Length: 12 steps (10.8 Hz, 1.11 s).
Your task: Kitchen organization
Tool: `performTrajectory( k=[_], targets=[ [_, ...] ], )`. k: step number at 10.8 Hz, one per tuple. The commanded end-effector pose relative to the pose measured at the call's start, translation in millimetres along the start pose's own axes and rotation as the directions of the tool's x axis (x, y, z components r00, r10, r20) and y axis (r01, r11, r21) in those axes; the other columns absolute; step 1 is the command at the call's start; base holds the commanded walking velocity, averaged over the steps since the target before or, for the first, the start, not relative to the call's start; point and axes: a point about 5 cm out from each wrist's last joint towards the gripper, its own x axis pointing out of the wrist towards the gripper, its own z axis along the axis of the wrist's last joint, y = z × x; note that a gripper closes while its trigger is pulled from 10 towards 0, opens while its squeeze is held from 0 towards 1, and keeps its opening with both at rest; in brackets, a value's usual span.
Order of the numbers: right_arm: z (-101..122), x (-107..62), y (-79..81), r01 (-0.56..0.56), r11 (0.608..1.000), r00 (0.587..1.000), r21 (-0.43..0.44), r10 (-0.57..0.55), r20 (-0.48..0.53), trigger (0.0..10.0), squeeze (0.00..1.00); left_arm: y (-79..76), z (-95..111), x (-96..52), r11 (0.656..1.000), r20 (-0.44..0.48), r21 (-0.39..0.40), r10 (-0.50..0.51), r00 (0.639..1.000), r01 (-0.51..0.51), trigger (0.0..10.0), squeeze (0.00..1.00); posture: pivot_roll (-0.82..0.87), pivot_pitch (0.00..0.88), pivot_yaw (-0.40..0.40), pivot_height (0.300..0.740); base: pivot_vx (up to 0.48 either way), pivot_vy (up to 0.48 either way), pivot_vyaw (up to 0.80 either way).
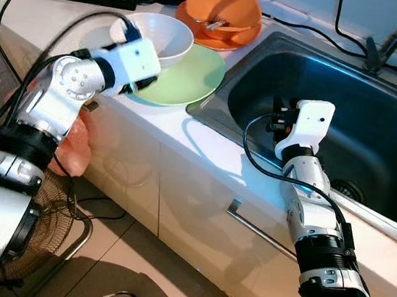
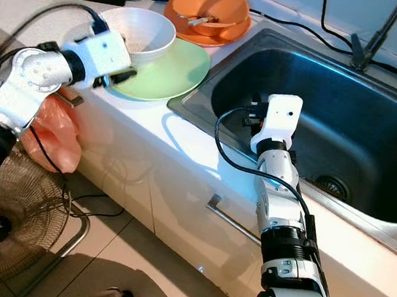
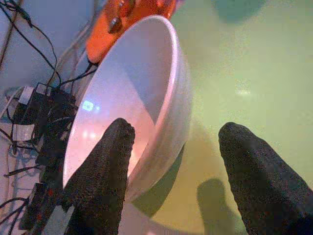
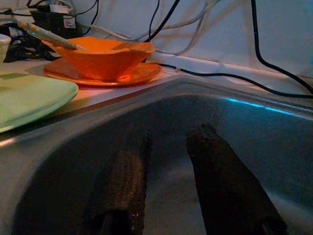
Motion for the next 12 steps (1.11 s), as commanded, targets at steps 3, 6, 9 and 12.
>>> performTrajectory(
  k=[3, 6, 9, 12],
  targets=[
    [0.7, 1.0, -1.7, 0.011, 1.000, 1.000, 0.002, -0.011, -0.001, 10.0, 0.00, 13.5, 2.5, 2.0, 0.996, -0.058, 0.088, 0.006, 0.998, -0.001, 10.0, 0.00, 0.08, 0.105, -0.008, 0.740, 0.000, 0.000, 0.00],
    [0.1, 0.5, -2.2, 0.013, 1.000, 1.000, 0.003, -0.013, -0.001, 10.0, 0.00, 26.0, 2.5, 7.8, 0.975, -0.162, 0.222, 0.069, 0.984, -0.031, 10.0, 0.00, 0.08, 0.106, -0.008, 0.740, 0.000, 0.000, 0.00],
    [0.1, -0.6, -3.9, 0.022, 1.000, 1.000, 0.002, -0.022, 0.001, 10.0, 0.00, 20.1, -0.4, 14.7, 0.958, -0.203, 0.287, 0.075, 0.976, -0.014, 10.0, 0.00, 0.07, 0.110, -0.001, 0.740, 0.000, 0.000, 0.00],
    [-0.1, -0.9, -4.1, 0.027, 1.000, 1.000, 0.005, -0.027, 0.001, 10.0, 0.00, 12.4, -0.8, 18.6, 0.962, -0.186, 0.273, 0.056, 0.981, -0.003, 0.0, 0.00, 0.07, 0.112, -0.002, 0.740, 0.000, 0.000, 0.00]
  ],
)
